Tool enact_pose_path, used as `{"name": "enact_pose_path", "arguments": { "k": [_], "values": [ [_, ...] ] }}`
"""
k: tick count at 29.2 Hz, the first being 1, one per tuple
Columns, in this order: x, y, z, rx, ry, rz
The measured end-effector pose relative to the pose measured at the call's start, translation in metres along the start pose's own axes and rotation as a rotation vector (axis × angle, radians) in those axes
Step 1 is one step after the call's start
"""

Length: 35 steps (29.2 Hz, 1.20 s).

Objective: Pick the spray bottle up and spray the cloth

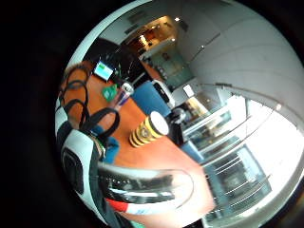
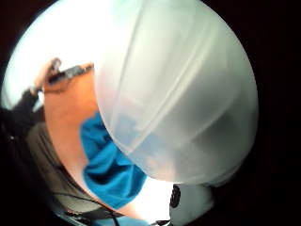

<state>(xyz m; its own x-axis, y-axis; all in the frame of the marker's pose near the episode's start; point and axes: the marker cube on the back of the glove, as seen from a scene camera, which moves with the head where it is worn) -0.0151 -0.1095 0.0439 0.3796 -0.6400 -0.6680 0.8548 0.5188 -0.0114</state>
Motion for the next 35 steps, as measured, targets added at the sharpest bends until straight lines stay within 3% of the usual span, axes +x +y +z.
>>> {"name": "enact_pose_path", "arguments": {
  "k": [5, 17, 24, 35],
  "values": [
    [0.002, -0.039, -0.023, 0.105, -0.216, 0.206],
    [-0.03, -0.093, -0.047, 0.215, -0.739, 0.549],
    [-0.06, -0.106, -0.024, 0.219, -1.099, 0.815],
    [-0.119, -0.091, 0.027, 0.154, -1.237, 1.035]
  ]
}}
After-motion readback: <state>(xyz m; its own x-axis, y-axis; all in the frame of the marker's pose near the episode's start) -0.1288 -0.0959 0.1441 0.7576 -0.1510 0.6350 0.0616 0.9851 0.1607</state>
